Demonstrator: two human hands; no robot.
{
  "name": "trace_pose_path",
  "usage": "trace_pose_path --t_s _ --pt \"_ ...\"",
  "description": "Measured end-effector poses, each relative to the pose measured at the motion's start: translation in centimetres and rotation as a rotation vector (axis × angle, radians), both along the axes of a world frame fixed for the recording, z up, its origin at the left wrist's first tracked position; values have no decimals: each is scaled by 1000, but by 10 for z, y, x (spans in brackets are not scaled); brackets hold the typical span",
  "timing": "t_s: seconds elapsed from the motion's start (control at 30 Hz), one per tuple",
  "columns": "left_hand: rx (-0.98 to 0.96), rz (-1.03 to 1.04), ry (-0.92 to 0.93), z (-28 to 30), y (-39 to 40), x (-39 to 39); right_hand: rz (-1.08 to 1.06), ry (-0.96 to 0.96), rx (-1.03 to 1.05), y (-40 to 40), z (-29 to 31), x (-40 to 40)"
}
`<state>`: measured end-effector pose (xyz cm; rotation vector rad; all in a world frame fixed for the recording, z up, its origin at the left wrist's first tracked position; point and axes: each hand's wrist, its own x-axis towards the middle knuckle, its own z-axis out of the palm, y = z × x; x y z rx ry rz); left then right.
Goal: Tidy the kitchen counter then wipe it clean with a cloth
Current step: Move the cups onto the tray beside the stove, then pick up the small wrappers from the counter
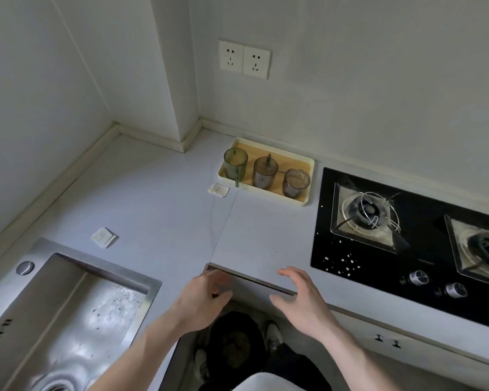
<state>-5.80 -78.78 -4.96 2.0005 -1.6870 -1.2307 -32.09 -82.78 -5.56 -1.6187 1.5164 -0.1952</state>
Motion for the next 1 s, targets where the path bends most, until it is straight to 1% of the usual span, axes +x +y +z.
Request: trace_pose_path --t_s 0.1,0.23,0.33,0.5,0.63,0.83,1.0 --pt "-17 19 -32 1 17 2 19 0 26 18 -3 -4" --pt "-46 94 -64 9 41 8 71 0 33 18 -1 -4" --pt "-65 194 -103 15 67 11 161 -21 26 8 5 2" --pt "-61 401 -112 22 117 -1 308 -73 -20 -6 24 4" --pt "-61 503 -133 27 144 -26 405 -89 -29 -4 27 -12" --pt "-71 632 -139 28 183 -74 553 -69 -20 10 12 -36" --pt "-60 664 -146 33 221 -98 633 -108 -29 36 6 -36"
